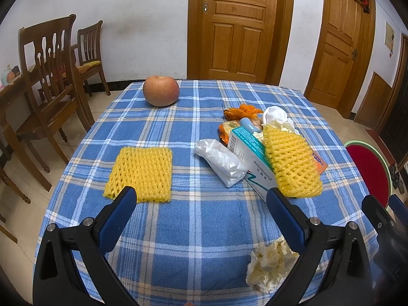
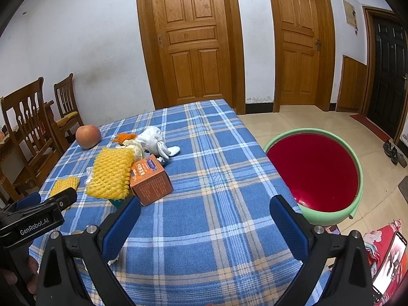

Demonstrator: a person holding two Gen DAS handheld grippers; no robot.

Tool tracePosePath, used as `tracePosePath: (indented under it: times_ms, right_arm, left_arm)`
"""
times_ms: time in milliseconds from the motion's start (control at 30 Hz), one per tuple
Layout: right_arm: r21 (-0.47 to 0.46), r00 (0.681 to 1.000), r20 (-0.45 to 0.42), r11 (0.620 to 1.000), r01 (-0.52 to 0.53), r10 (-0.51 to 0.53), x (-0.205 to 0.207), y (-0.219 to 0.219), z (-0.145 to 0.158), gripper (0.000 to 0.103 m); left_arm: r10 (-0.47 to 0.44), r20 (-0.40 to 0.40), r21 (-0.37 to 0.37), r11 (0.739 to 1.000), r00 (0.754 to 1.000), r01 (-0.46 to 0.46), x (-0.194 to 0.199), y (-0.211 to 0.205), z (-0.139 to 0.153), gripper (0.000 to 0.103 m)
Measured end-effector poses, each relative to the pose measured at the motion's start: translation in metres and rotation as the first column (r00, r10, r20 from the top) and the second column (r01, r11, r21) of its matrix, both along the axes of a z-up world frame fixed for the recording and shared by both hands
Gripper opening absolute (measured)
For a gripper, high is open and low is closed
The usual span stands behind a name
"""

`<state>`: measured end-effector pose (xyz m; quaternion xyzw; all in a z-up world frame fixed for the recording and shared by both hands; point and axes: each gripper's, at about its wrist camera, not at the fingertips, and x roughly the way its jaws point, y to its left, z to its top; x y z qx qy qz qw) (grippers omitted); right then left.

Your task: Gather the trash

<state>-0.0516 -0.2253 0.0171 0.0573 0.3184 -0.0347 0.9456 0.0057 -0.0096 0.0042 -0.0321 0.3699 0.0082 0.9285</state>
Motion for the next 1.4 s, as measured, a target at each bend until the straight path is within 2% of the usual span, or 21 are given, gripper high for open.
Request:
tracePosePath:
  times_ms: [533, 833, 1400]
  right_arm:
    - [0.012, 0.999, -0.009, 0.999, -0.032, 0.032, 0.019, -0.001, -0.001, 0.103]
    - [0.028, 0.998, -0.032, 0.998, -0.061, 0.061, 0.035, -0.002, -0.003, 0.103]
    - [0.053, 0.999, -0.048, 0.998, 0.018, -0.015, 0.041, -0.049, -0.005, 0.103]
  left_arm:
    - [-0.009, -0.006, 0.007, 1.0, 1.0, 0.01, 0.016, 0.008, -0.002, 0.101]
    - [-0.055, -0.038, -0.03, 0.998, 0.998, 0.054, 0.029, -0.004, -0.004, 0.101]
    - [-0.151, -0.061, -0.05, 0.988, 0.987, 0.148, 0.048, -0.047, -0.001, 0.098]
